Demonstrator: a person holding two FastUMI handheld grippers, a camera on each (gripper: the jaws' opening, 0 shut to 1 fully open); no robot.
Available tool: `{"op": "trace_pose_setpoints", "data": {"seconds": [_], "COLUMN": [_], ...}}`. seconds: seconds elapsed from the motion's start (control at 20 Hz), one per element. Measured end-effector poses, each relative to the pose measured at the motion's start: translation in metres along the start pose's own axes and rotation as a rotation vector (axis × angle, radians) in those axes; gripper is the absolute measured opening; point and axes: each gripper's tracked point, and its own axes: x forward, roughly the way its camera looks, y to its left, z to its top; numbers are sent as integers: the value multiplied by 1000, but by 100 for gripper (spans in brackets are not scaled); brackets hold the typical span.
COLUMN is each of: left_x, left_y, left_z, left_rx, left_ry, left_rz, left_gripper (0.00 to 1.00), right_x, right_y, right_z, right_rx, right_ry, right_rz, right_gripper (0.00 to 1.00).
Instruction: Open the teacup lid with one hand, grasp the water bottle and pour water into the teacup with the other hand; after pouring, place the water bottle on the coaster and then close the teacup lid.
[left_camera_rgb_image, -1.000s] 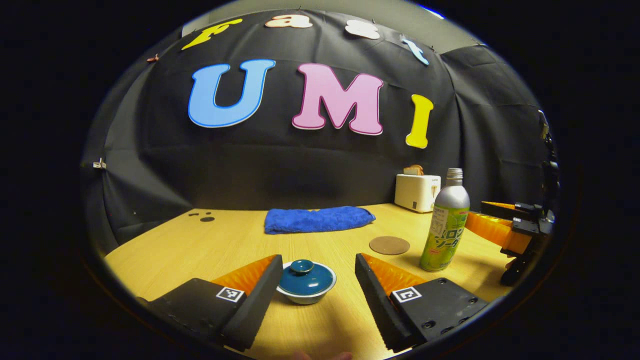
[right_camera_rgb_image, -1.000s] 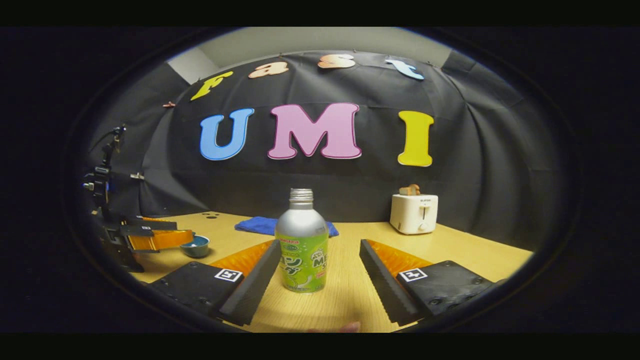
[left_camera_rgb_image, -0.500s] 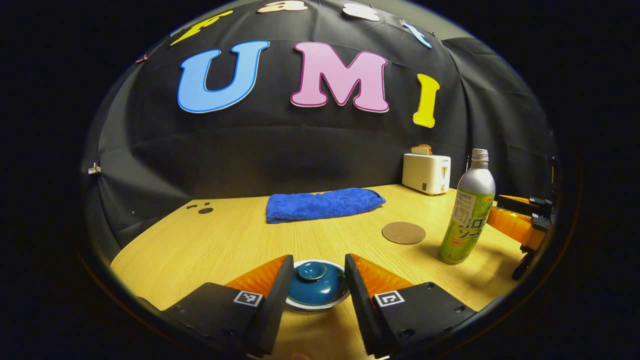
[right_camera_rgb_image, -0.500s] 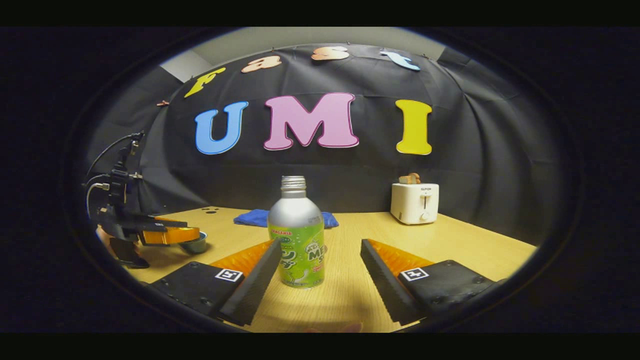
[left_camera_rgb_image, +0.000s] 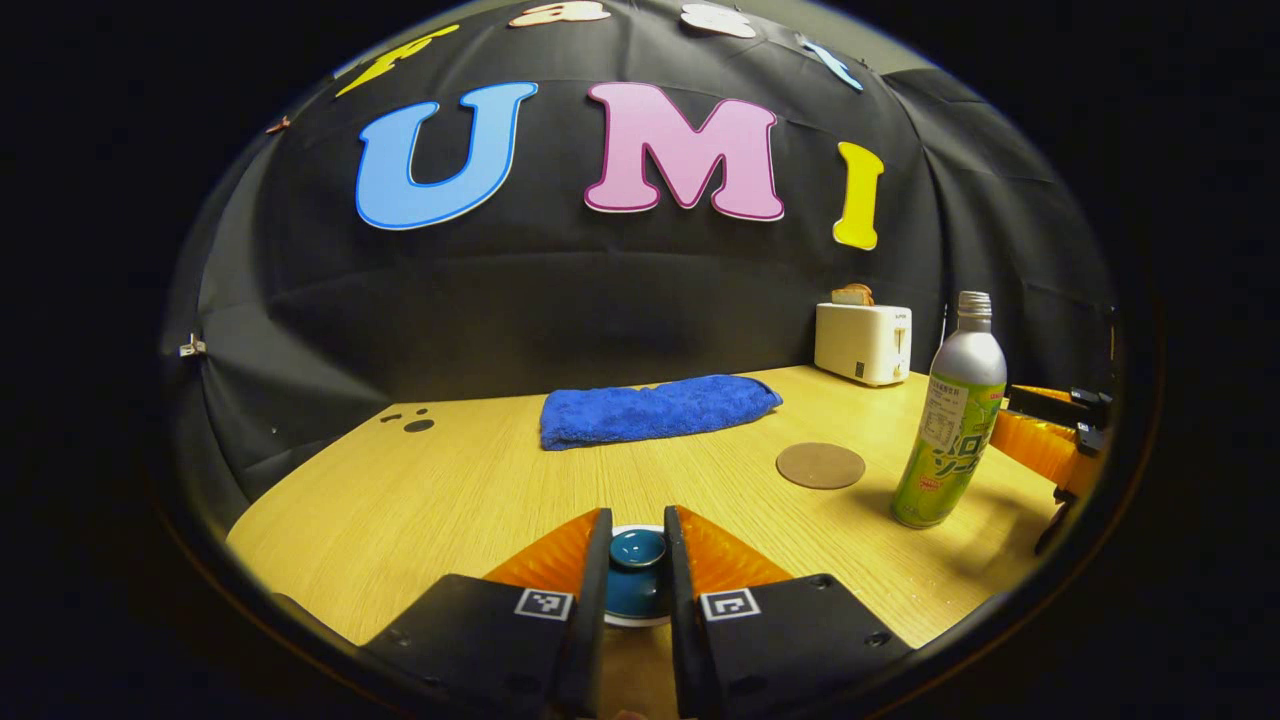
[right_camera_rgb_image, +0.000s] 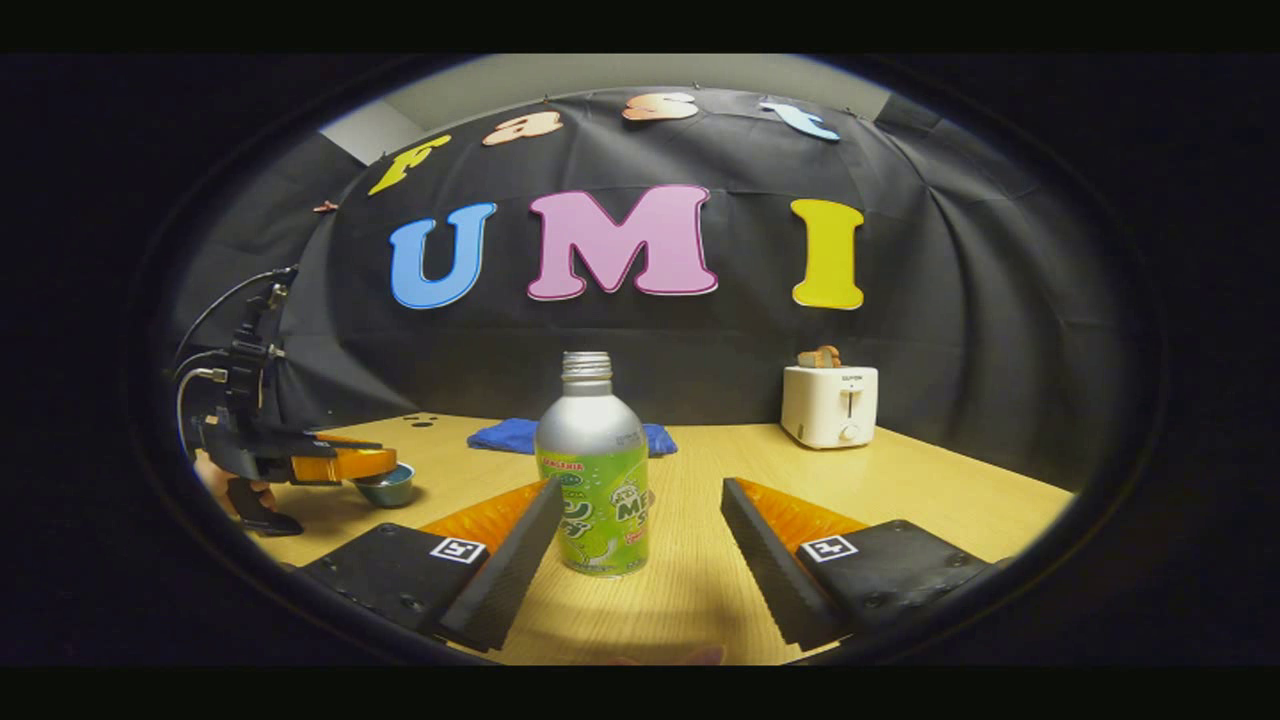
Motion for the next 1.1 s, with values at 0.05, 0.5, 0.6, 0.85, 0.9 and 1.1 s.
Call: {"op": "trace_pose_setpoints", "data": {"seconds": [0.05,0.5,0.6,0.85,0.9,1.1], "left_x": [-1,-63,-81,-91,-91,-87], "left_y": [1,31,42,60,63,60], "left_z": [1,36,43,39,39,35], "left_rx": [-9,-167,-219,-259,-260,-286], "left_ry": [-13,-189,-234,-237,-235,-228], "left_rz": [2,78,90,95,97,75], "left_gripper": [31,30,29,30,30,29], "right_x": [0,5,12,25,27,36], "right_y": [0,14,14,22,26,34], "right_z": [0,-1,-1,-2,-4,-5], "right_rx": [0,5,17,22,1,-1], "right_ry": [0,2,4,6,6,8], "right_rz": [0,63,72,69,72,64], "right_gripper": [98,98,98,98,98,99]}}
